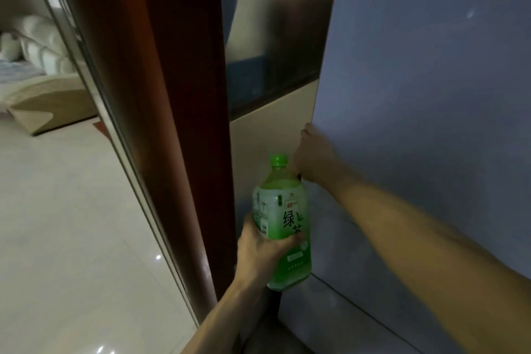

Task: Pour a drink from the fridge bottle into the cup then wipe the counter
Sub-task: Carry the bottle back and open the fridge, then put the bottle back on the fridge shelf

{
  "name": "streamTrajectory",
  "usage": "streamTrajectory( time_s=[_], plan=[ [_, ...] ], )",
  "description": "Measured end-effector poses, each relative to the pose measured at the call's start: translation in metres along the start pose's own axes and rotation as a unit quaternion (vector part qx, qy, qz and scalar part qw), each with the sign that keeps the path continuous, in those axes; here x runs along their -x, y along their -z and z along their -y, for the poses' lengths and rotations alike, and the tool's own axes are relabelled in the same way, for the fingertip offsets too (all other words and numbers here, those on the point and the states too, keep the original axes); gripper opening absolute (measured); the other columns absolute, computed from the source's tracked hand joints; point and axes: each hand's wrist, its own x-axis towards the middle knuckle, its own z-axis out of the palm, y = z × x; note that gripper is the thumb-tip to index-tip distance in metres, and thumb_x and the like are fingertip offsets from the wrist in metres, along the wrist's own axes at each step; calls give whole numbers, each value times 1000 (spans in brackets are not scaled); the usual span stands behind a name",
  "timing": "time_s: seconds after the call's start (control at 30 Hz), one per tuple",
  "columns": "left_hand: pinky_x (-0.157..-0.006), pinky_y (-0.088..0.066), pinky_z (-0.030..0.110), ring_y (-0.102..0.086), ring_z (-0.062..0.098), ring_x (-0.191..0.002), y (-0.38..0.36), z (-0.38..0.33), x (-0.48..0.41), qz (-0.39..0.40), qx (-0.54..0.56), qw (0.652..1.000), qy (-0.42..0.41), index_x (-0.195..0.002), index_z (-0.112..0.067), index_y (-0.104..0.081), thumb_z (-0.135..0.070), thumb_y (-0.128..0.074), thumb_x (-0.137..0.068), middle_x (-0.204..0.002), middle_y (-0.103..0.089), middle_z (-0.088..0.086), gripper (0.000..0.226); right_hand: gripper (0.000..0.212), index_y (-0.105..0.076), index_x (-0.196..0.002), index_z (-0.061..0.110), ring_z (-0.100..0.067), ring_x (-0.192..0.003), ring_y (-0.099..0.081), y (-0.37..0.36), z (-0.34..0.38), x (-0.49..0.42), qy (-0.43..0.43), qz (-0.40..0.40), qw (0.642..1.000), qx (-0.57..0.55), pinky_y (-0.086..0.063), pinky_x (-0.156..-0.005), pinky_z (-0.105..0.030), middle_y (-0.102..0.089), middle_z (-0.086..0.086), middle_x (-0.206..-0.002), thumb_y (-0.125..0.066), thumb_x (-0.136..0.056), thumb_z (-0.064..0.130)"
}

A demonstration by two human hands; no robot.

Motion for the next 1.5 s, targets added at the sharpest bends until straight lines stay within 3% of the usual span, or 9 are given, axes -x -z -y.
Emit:
streamTrajectory(
  time_s=[0.13, 0.23, 0.4, 0.63, 0.77, 0.97, 1.1, 1.33, 1.5],
  plan=[
    [-79, -61, 46, -73, 17, -92, 16, 7, 32, -31, 4, 1000, 1, -116, -21, -51, -39, -95, -45, -105, -73, 0, 85, 23, -70, -92, 9, -26, -101, -53, -2, 22, 24, 74, -145, 986, 26, -26, -107, -36, -68, -6, -98, -48, -93, 17],
    [-80, -60, 50, -73, 20, -94, 30, 9, 53, -49, 15, 999, 4, -119, -18, -51, -40, -94, -42, -106, -74, 2, 90, 15, -76, -68, 11, -26, -83, -60, -5, 38, 44, 102, -260, 960, 36, -26, -101, -36, -70, -5, -73, -71, -74, 23],
    [-80, -60, 50, -73, 20, -94, 56, 4, 84, -60, 10, 998, 4, -123, -16, -50, -21, -94, -56, -108, -72, 4, 80, 9, -74, -64, 6, -29, -81, -62, -2, 68, 75, 129, -355, 925, -48, -31, -101, -37, -68, -11, -72, -68, -71, 8],
    [-78, -61, 48, -74, 19, -91, 89, -1, 110, -57, -18, 998, 0, -120, -14, -52, -29, -90, -48, -104, -74, 3, 83, 10, -74, -60, 10, -32, -89, -60, 30, 92, 131, 101, -299, 946, -76, -39, -109, -41, -68, -12, -71, -74, -67, 17],
    [-77, -62, 46, -74, 17, -91, 100, 3, 116, -34, -23, 999, -2, -121, -16, -52, -24, -94, -55, -105, -73, 3, 79, 22, -75, -61, 14, -30, -92, -59, 53, 112, 170, 87, -209, 971, -71, -35, -111, -41, -70, -8, -71, -79, -60, 35],
    [-77, -62, 45, -74, 16, -90, 117, 8, 120, 29, -37, 999, -12, -121, -16, -52, -18, -93, -59, -105, -73, 4, 75, 19, -74, -78, 9, -31, -97, -57, 73, 134, 227, 71, -210, 972, -74, -25, -114, -44, -67, -9, -77, -63, -76, 24],
    [-82, -60, 46, -72, 17, -95, 129, 11, 126, 87, -58, 994, -22, -120, -22, -51, -32, -97, -47, -106, -71, 0, 87, 17, -68, -69, 7, -33, -90, -58, 87, 156, 265, 15, -213, 975, -63, -27, -112, -44, -63, -12, -73, -61, -79, 19],
    [-82, -61, 43, -71, 15, -95, 146, 15, 145, 173, -59, 982, -42, -117, -20, -52, -23, -96, -53, -106, -71, -2, 78, 28, -62, -67, 9, -31, -83, -56, 101, 189, 328, -81, -191, 975, -79, -36, -104, -45, -58, -9, -72, -45, -89, 14],
    [-77, -62, 35, -73, 10, -87, 144, 15, 158, 215, -40, 974, -53, -114, -20, -53, -19, -95, -55, -103, -73, -1, 72, 20, -65, -67, 8, -30, -77, -55, 115, 199, 372, -110, -142, 982, -60, -43, -93, -46, -58, -9, -70, -57, -83, 16]
  ],
)
